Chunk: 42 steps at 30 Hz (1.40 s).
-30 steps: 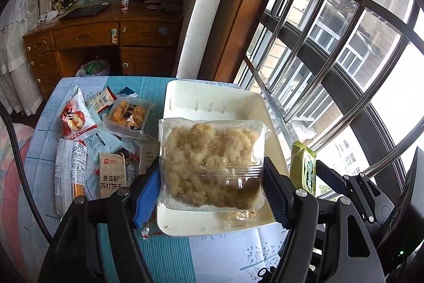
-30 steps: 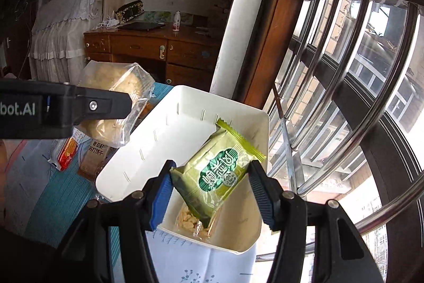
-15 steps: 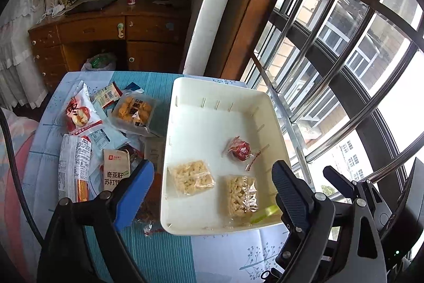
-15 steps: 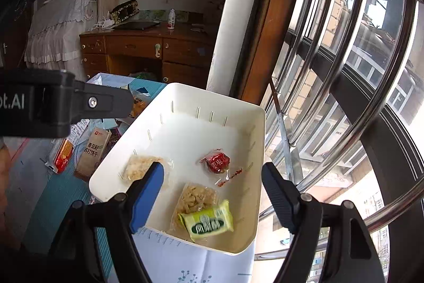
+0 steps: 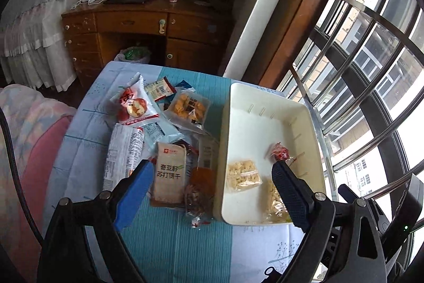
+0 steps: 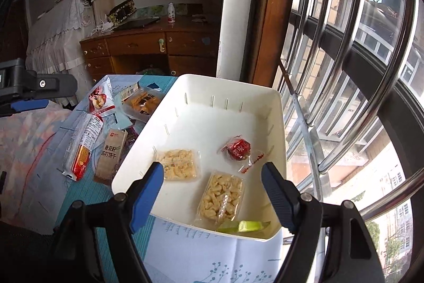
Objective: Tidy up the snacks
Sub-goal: 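Withdraw both tools from the tray and move left tool toward the long white bag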
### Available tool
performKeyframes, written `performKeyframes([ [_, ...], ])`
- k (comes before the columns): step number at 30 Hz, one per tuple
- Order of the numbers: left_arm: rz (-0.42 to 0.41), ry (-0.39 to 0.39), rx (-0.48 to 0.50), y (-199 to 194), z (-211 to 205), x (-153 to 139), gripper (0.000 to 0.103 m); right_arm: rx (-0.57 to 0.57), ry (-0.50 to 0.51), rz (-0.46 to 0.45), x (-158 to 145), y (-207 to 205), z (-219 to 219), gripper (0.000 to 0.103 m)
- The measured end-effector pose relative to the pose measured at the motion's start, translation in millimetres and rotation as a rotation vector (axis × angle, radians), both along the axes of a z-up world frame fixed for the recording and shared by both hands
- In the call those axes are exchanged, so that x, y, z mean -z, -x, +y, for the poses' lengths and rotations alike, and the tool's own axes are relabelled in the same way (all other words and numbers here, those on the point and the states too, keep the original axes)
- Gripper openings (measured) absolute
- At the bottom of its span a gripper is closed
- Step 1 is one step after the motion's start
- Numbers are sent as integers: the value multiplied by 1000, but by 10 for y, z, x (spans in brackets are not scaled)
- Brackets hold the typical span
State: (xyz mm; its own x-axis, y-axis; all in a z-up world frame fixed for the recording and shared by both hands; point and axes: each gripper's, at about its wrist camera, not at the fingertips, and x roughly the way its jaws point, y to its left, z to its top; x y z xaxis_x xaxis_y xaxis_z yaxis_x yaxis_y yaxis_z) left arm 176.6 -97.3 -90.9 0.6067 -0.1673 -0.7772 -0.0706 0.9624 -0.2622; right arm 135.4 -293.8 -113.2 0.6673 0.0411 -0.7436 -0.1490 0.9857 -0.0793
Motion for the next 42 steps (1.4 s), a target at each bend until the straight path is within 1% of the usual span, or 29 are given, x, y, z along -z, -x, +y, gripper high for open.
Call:
performKeyframes([
  [6,24,-11,-26,123,305,18,90,27,-89,66,93,-6,144,77],
  [12,44,-24,-28,223,613,38,90,68,-159,118,161,2,293,77],
  [21,101,-48,-6,289,1053,170,90,136,-226,175,251,41,568,77],
  [27,140,-68,42,263,1299,292,90,203,-259,211,359,96,788,77],
  [33,165,-81,110,200,1501,420,90,315,-297,254,528,188,936,77],
  [38,183,-97,181,114,1624,519,90,419,-365,280,660,260,1030,77],
  [42,201,-86,224,25,1707,608,90,523,-439,306,783,290,1064,77],
])
